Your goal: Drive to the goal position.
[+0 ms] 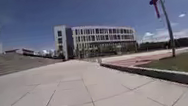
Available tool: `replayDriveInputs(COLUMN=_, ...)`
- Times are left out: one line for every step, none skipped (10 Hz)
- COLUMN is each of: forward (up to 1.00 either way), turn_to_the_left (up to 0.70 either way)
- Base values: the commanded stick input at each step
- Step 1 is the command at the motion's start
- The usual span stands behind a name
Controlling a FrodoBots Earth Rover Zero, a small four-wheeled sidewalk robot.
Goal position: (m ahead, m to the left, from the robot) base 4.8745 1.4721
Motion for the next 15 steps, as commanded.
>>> replayDriveInputs(forward=0.17, turn_to_the_left=0.00)
replayDriveInputs(forward=0.17, turn_to_the_left=0.01)
replayDriveInputs(forward=0.17, turn_to_the_left=0.00)
replayDriveInputs(forward=0.17, turn_to_the_left=0.00)
replayDriveInputs(forward=0.17, turn_to_the_left=0.00)
replayDriveInputs(forward=0.17, turn_to_the_left=0.00)
replayDriveInputs(forward=0.17, turn_to_the_left=0.02)
replayDriveInputs(forward=0.17, turn_to_the_left=0.01)
replayDriveInputs(forward=0.17, turn_to_the_left=0.01)
replayDriveInputs(forward=0.17, turn_to_the_left=0.02)
replayDriveInputs(forward=0.17, turn_to_the_left=0.01)
replayDriveInputs(forward=0.18, turn_to_the_left=0.02)
replayDriveInputs(forward=0.17, turn_to_the_left=0.02)
replayDriveInputs(forward=0.17, turn_to_the_left=0.01)
replayDriveInputs(forward=0.17, turn_to_the_left=0.00)
